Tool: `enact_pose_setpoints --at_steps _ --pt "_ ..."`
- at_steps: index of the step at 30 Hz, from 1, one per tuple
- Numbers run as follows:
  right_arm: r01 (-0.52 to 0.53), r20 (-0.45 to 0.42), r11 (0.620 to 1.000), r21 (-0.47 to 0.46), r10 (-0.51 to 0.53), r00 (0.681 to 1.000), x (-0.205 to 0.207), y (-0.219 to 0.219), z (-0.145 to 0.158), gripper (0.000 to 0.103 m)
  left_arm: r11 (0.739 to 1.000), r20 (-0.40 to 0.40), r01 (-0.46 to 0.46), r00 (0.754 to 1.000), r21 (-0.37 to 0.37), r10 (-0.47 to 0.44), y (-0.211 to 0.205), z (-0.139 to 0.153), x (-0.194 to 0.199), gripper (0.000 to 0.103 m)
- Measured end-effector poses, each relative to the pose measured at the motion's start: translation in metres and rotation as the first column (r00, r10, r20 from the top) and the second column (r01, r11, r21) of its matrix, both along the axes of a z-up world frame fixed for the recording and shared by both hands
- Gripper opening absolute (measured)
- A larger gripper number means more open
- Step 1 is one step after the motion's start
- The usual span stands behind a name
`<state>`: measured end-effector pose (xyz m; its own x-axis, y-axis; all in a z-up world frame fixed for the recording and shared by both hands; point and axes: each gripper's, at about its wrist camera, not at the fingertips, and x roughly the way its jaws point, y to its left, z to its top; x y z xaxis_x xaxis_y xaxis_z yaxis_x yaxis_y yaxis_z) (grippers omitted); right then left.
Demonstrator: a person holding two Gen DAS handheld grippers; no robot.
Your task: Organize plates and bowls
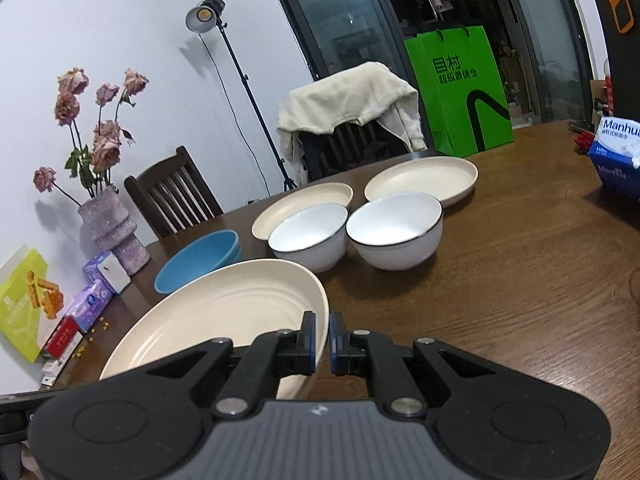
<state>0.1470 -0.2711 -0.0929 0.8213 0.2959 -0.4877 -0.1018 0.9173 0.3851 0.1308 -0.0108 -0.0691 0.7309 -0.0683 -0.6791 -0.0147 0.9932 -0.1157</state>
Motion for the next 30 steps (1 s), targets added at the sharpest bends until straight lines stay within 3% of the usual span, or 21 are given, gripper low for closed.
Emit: enact_pose_setpoints --at_steps 20,30 --pt "-0.004 -0.109 1.0 -0.018 0.002 0.994 0.023 0.002 -0.058 0.007 1.0 -0.092 0.012 0.996 0.013 -0.011 -0.004 -0.054 0.02 0.021" --pt "-0.008 -0.128 0.999 -0.032 0.004 0.992 0.024 0.002 -0.067 0.007 1.0 -0.104 0.017 0.994 0.012 -0.016 -0.006 -0.066 0.022 0.021"
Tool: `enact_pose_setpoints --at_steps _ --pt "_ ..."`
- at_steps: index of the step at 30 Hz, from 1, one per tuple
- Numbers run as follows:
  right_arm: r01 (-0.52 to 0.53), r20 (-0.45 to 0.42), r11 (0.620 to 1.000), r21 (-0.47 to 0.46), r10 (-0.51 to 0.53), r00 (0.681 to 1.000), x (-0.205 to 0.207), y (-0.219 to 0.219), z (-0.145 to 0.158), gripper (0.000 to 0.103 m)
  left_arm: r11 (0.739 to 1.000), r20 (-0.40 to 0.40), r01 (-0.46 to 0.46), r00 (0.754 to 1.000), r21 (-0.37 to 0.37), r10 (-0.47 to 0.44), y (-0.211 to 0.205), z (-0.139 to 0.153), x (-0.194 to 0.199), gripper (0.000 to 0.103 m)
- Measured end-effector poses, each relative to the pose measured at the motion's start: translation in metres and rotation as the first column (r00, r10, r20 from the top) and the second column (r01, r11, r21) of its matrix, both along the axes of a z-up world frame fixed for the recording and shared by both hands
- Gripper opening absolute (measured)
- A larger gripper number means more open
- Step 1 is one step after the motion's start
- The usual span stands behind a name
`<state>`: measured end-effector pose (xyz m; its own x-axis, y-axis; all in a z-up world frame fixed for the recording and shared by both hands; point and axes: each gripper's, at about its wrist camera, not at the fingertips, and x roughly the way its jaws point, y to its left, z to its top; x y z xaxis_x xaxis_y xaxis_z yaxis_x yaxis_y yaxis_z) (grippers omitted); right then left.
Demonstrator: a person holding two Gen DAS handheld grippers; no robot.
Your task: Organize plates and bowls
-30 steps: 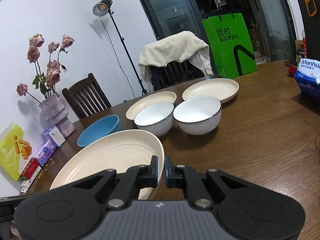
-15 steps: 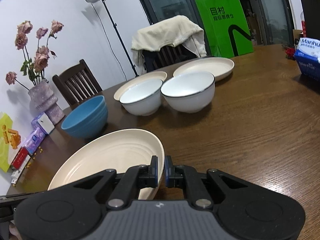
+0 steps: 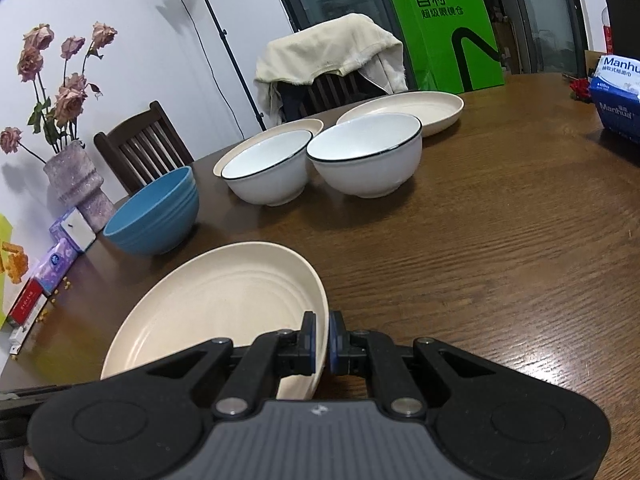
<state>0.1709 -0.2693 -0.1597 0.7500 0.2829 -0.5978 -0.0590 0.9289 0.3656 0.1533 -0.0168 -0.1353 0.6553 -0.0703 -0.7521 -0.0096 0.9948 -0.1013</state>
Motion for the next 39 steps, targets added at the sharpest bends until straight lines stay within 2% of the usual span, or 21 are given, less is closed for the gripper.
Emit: enact_pose_setpoints --at_steps 3,4,6,8,11,12,14,15,16,18,20,24,26,29,39 --pt "-0.002 0.0 1.0 0.0 0.002 1.0 -0.001 -0.001 0.0 0.007 1.0 -0.001 0.004 1.0 0.002 -0.004 0.0 0.0 0.0 0.022" --pt "-0.004 -0.001 1.0 0.0 0.004 1.0 0.0 -0.001 0.0 0.007 1.0 -0.003 0.011 1.0 -0.002 -0.011 -0.001 0.0 0.001 0.026" --pt "-0.012 -0.011 1.0 0.011 0.012 1.0 0.001 -0.003 -0.002 0.009 1.0 0.002 0.024 1.0 -0.004 -0.024 -0.002 0.0 0.0 0.036" --pt "-0.026 -0.017 0.999 0.045 0.026 1.0 0.002 -0.005 -0.003 0.012 1.0 0.025 0.024 0.999 0.009 -0.024 -0.002 0.002 -0.002 0.061" --pt "-0.03 0.004 0.996 0.081 0.029 1.0 0.001 -0.011 -0.002 0.017 0.999 0.082 0.021 0.996 0.027 -0.023 0.0 0.007 -0.008 0.082" --pt "-0.034 0.013 0.995 0.092 0.033 0.999 0.0 -0.012 -0.002 0.02 1.0 0.1 0.019 0.995 0.025 -0.021 0.002 0.01 -0.01 0.085" --pt "-0.039 0.027 0.994 0.106 0.037 0.999 -0.001 -0.015 -0.001 0.038 1.0 0.141 0.012 0.99 0.013 -0.014 0.007 0.014 -0.012 0.097" --pt "-0.038 0.036 0.993 0.11 0.034 0.999 -0.002 -0.015 -0.001 0.055 1.0 0.162 0.006 0.987 0.009 -0.008 0.01 0.016 -0.013 0.1" --pt "-0.037 0.045 0.993 0.113 0.032 0.998 -0.003 -0.016 -0.001 0.066 1.0 0.184 -0.003 0.983 0.005 0.002 0.013 0.017 -0.013 0.102" --pt "-0.033 0.054 0.992 0.123 0.027 0.998 -0.003 -0.016 -0.001 0.073 1.0 0.216 -0.017 0.976 -0.005 0.018 0.017 0.019 -0.013 0.103" --pt "-0.033 0.06 0.989 0.142 0.025 0.998 -0.002 -0.019 -0.002 0.086 1.0 0.234 -0.026 0.972 -0.013 0.028 0.02 0.019 -0.009 0.103" --pt "-0.018 0.068 0.99 0.141 0.008 0.998 -0.003 -0.021 -0.004 0.092 0.998 0.249 -0.052 0.967 -0.041 0.06 0.03 0.015 0.0 0.103" --pt "-0.01 0.071 0.991 0.132 0.001 0.998 -0.003 -0.02 -0.005 0.1 0.997 0.254 -0.058 0.965 -0.056 0.07 0.035 0.013 0.002 0.103" --pt "-0.002 0.082 0.993 0.12 -0.008 0.997 -0.004 -0.018 -0.004 0.103 0.996 0.261 -0.055 0.963 -0.067 0.07 0.037 0.01 0.004 0.103" --pt "0.025 0.074 0.995 0.096 -0.032 0.997 -0.004 -0.016 -0.007 0.103 0.996 0.241 -0.024 0.969 -0.092 0.046 0.039 0.003 0.005 0.103"
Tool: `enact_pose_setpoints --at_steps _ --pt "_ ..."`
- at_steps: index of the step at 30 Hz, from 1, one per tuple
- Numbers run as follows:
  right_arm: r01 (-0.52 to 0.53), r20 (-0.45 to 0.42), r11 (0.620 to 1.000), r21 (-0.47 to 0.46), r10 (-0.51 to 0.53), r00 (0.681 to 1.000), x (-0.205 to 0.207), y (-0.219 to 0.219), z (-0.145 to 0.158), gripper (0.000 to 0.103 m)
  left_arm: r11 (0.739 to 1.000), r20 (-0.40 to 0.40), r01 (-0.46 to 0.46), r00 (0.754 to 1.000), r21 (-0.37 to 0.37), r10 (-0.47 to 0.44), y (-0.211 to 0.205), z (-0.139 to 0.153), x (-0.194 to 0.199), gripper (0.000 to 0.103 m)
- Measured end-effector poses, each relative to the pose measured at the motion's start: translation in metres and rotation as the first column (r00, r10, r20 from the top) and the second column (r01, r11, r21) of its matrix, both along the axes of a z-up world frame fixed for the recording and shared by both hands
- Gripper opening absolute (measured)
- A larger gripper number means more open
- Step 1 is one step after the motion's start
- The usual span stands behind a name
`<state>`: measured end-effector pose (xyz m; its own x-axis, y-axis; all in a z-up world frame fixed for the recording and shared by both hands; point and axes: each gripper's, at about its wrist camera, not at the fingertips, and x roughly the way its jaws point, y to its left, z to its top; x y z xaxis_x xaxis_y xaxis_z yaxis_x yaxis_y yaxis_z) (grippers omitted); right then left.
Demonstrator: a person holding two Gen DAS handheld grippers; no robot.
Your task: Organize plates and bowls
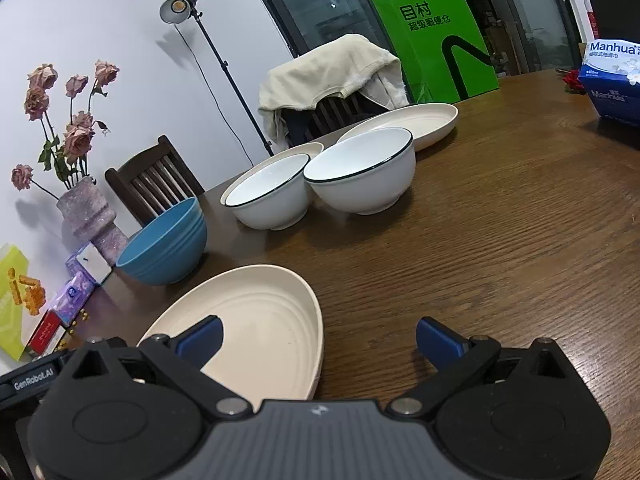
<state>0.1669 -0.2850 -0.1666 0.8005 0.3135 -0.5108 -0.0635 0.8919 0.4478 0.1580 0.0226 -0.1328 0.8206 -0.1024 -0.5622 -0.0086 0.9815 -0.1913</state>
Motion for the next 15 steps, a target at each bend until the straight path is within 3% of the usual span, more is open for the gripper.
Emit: enact_pose_setpoints --at_steps 15 --pt "0.023 0.038 1.0 -0.017 -0.023 0.999 -0.004 -0.001 0.006 0.103 0.999 0.066 -0.023 0.998 -0.026 0.025 0.004 0.015 -0.011 0.103"
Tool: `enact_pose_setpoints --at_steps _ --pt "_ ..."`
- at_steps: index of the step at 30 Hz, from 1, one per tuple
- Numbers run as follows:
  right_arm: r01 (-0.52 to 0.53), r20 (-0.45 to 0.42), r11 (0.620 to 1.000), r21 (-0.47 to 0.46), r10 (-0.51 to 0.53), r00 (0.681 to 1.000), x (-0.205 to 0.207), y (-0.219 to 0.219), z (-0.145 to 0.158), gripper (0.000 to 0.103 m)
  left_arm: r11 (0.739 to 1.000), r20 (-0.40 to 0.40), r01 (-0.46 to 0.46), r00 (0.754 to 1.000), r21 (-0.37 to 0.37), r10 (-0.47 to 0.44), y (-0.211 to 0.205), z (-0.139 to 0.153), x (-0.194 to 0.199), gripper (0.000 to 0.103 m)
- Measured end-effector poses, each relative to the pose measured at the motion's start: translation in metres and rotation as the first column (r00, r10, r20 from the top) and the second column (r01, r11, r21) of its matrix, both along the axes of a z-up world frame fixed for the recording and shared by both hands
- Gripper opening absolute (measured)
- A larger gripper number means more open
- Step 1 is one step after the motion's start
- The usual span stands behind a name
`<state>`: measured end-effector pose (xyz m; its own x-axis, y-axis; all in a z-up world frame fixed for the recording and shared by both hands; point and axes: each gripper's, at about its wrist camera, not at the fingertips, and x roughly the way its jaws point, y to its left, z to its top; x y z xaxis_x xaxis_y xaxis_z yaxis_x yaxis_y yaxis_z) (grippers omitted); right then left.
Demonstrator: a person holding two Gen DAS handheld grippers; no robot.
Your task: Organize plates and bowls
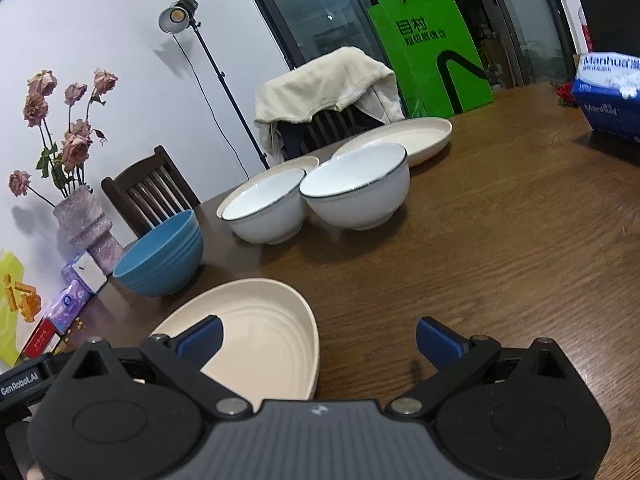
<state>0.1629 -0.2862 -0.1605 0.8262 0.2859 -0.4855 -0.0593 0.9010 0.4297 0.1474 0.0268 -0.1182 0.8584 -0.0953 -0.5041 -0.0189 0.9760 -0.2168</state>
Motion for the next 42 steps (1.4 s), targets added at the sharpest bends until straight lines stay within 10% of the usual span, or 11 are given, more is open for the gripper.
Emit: enact_pose_setpoints --at_steps 20,42 --pt "-0.005 0.093 1.0 -0.026 0.008 0.996 0.035 0.005 0.097 0.103 1.0 0.077 0.015 0.997 0.028 -0.017 -0.011 0.102 0.023 0.103" --pt "-0.022 0.168 0.996 -0.091 0.037 0.985 0.096 0.038 0.173 0.103 0.999 0.062 -0.014 0.998 -0.05 0.017 -0.006 0.149 0.094 0.103"
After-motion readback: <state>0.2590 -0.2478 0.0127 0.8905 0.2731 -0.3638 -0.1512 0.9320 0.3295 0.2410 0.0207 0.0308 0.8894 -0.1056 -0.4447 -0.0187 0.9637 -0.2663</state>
